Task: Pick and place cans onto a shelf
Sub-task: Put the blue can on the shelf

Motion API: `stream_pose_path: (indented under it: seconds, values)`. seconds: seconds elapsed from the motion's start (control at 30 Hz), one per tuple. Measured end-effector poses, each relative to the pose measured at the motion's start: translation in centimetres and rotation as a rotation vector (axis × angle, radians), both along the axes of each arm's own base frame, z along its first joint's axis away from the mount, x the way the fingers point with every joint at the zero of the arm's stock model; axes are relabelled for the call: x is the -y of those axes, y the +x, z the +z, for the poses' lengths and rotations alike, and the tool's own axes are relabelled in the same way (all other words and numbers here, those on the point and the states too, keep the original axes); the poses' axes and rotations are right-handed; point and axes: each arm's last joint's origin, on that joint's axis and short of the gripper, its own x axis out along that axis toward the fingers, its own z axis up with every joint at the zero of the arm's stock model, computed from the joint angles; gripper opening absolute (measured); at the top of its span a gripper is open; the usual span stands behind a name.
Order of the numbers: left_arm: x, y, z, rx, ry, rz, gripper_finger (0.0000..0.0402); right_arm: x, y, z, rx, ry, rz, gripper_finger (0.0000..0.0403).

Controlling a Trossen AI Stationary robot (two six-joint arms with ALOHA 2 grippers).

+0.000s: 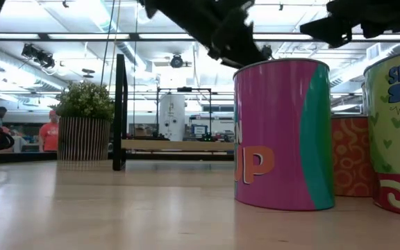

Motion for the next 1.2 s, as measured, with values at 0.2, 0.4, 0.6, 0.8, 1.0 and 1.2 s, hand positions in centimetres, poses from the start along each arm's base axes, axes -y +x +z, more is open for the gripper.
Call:
stream_pose_path:
  seconds: [0.2, 0.4, 0.6, 0.8, 1.0, 1.2]
  values:
    - [0.8, -3.0, 0.9, 0.089, 0.002, -0.006, 0.0389, -1.7, 2.1, 0.5, -0.105, -0.030, -0.036, 0.0361]
    - [1.1, -6.5, 1.5, 0.212, -0.025, -0.007, 0.0389, -3.1, 4.5, 1.5, -0.199, -0.051, -0.044, 0.0361]
    - [1.6, -9.6, 2.2, 0.274, -0.021, 0.001, 0.0389, -4.3, 6.8, 2.3, -0.287, -0.076, -0.049, 0.0362]
    - [2.1, -12.9, 2.6, 0.343, 0.020, 0.017, 0.0389, -5.4, 8.8, 3.8, -0.337, -0.086, -0.057, 0.0371]
    - [2.7, -15.7, 2.6, 0.419, 0.013, 0.030, 0.0389, -5.8, 10.1, 5.4, -0.400, -0.109, -0.072, 0.0383]
    - [3.5, -18.6, 2.3, 0.471, 0.016, 0.049, 0.0389, -6.0, 10.5, 6.4, -0.456, -0.095, -0.093, 0.0391]
